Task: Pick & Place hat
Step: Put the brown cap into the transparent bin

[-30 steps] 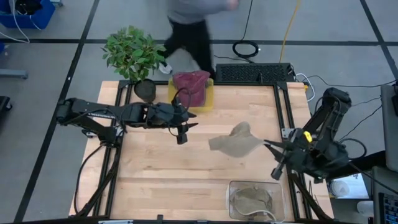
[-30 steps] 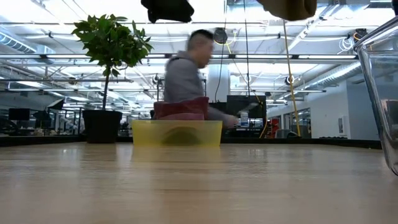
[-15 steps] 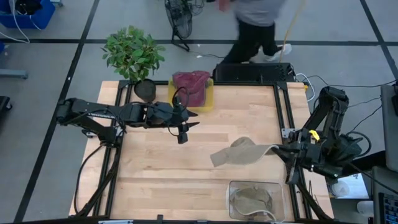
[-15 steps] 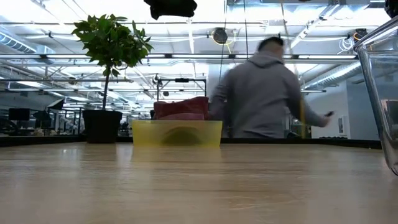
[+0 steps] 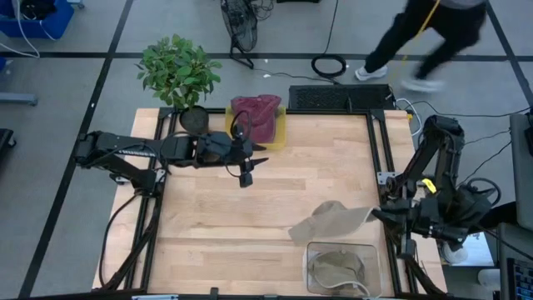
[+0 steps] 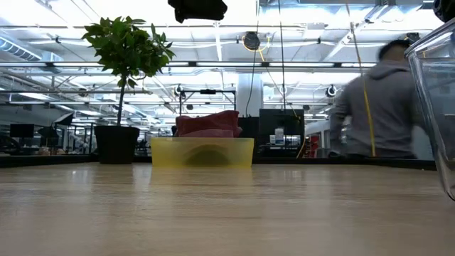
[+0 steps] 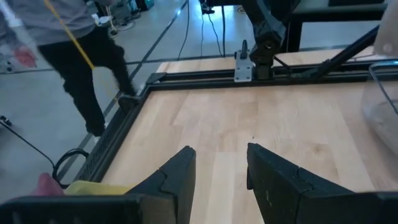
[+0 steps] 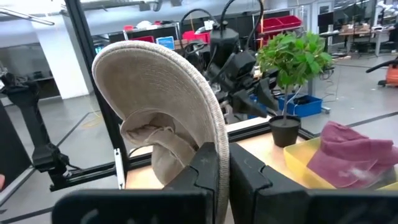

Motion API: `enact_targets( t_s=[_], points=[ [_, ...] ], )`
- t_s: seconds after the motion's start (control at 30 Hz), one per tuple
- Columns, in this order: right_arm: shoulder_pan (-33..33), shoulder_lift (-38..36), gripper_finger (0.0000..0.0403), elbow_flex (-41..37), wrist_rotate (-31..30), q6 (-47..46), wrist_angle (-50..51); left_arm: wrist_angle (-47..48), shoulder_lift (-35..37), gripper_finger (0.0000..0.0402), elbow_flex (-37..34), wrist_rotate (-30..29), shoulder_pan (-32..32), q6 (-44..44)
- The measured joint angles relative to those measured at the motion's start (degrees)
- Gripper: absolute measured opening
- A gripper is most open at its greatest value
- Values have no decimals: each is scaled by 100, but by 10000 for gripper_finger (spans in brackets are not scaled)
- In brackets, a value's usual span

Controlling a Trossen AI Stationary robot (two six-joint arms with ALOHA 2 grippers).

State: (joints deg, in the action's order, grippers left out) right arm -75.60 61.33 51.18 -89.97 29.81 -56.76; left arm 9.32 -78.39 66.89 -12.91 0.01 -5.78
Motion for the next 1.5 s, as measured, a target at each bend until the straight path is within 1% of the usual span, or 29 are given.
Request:
enact_targets(
  t_s=[0.17,0.27,0.4,0.73,0.8,0.9,0.97,1.03,1.1,1.13,1.17,1.2,1.27,1.3,1.33,1.5],
  points=[
    [-96,-119,11,-279,-2,-80,-88,-20,0,147,0,92,35,5],
    [-115,-329,11,-460,0,65,-90,-21,0,147,0,95,35,11],
    [-84,-674,11,-652,-4,387,-91,-20,0,147,0,101,35,28],
    [-251,-1409,11,-663,-2,1517,-59,1,0,147,0,106,35,97],
    [-252,-1623,11,-663,-2,1573,178,28,0,147,0,106,35,131],
    [-250,-1923,11,-663,28,1529,865,64,0,147,0,106,33,157],
    [-243,-2023,11,-663,394,1469,1363,103,0,147,0,106,33,157],
    [-190,-2039,11,-663,1230,1401,1800,120,0,147,0,103,33,157],
    [-97,-2020,11,-664,2158,1311,1997,118,0,147,0,104,31,157],
    [-47,-2005,11,-669,2419,1265,2001,118,0,147,0,104,31,157],
    [13,-1995,10,-669,2422,1182,1936,118,0,147,0,103,31,157],
    [80,-1999,9,-653,2206,1103,1900,118,0,147,0,103,31,157],
    [184,-2007,6,-612,1430,1054,1956,116,0,147,0,103,31,157],
    [210,-2014,5,-610,1183,1106,2012,116,0,147,0,103,31,157],
    [215,-2026,6,-609,1116,1170,2004,116,0,147,0,103,31,157],
    [209,-2088,6,-375,2006,1403,2012,109,0,147,0,103,33,157]
  ],
)
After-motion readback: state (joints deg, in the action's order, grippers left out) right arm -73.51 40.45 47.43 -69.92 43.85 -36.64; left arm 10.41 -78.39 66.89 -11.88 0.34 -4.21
